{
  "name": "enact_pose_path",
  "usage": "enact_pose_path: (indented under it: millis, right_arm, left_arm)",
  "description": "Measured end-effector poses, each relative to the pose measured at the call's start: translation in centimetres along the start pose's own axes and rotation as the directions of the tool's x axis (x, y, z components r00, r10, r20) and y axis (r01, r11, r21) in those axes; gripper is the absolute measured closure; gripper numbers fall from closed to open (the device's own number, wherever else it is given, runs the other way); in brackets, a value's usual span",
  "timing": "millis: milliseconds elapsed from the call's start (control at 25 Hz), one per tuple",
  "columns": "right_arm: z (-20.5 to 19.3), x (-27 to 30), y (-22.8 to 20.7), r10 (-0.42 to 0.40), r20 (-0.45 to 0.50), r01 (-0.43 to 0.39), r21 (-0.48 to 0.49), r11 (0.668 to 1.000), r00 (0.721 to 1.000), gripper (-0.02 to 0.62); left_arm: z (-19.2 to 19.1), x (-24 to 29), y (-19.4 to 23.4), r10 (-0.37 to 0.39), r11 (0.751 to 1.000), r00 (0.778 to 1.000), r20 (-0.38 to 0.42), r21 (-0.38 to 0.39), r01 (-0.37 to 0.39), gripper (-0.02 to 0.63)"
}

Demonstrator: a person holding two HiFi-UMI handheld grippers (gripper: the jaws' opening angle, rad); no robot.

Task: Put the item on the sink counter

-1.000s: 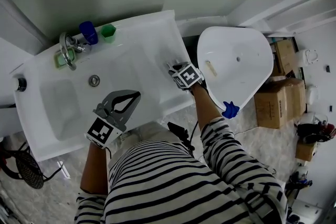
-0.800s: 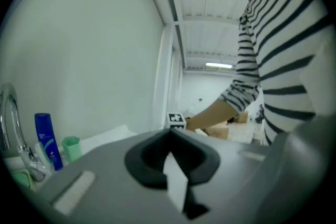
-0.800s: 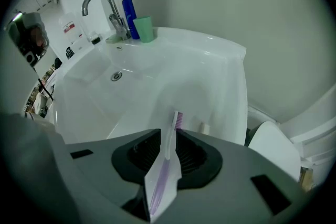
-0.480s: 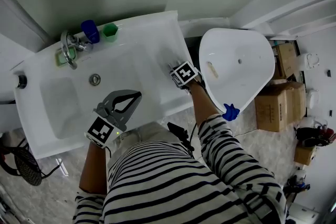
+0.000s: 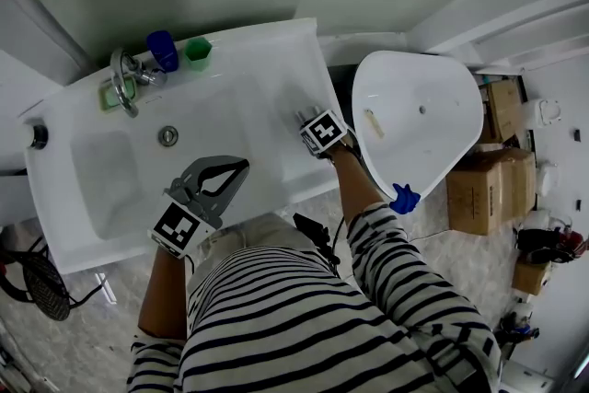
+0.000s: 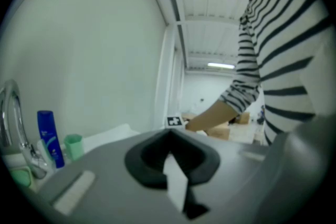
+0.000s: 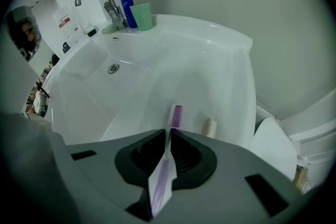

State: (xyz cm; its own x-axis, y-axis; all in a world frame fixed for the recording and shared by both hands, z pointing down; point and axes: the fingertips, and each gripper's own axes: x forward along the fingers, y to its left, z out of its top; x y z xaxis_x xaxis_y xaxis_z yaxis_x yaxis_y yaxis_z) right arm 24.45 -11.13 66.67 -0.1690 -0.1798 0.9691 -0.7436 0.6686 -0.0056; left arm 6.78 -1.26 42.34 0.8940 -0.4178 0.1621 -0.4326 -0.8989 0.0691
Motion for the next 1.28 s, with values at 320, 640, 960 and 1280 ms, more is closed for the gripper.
enact_pose_path:
  millis: [320, 640, 960, 1280]
  right_arm:
    - [-0.1, 0.1, 0.0, 0.005, -0.011, -0.005, 0.032, 0.999, 1.0, 0.571]
    - [2.4, -1.9, 0.2, 0.02, 0.068, -0.028, 0.112, 0.993, 0.997, 0.571]
    - [7.7, -5.6, 0.8, 0.023, 0.191, -0.04, 0.083, 0.996, 0.981, 0.571]
    - [12.7, -8.2, 2.0, 0.036, 0.287, -0.047, 0.031, 0.998, 0.957, 0.571]
  left_arm:
    - [0.0, -0.2, 0.0, 0.005, 1.0, 1.0, 0.004, -0.003, -0.005, 0.6]
    - [-0.2, -0.8, 0.4, 0.015, 1.0, 1.0, -0.004, -0.005, -0.015, 0.6]
    - [0.2, -1.3, 0.7, 0.029, 1.0, 0.999, 0.013, -0.005, -0.029, 0.6]
    - [0.1, -2.3, 1.3, 0.051, 0.999, 0.999, 0.015, -0.009, -0.051, 0.6]
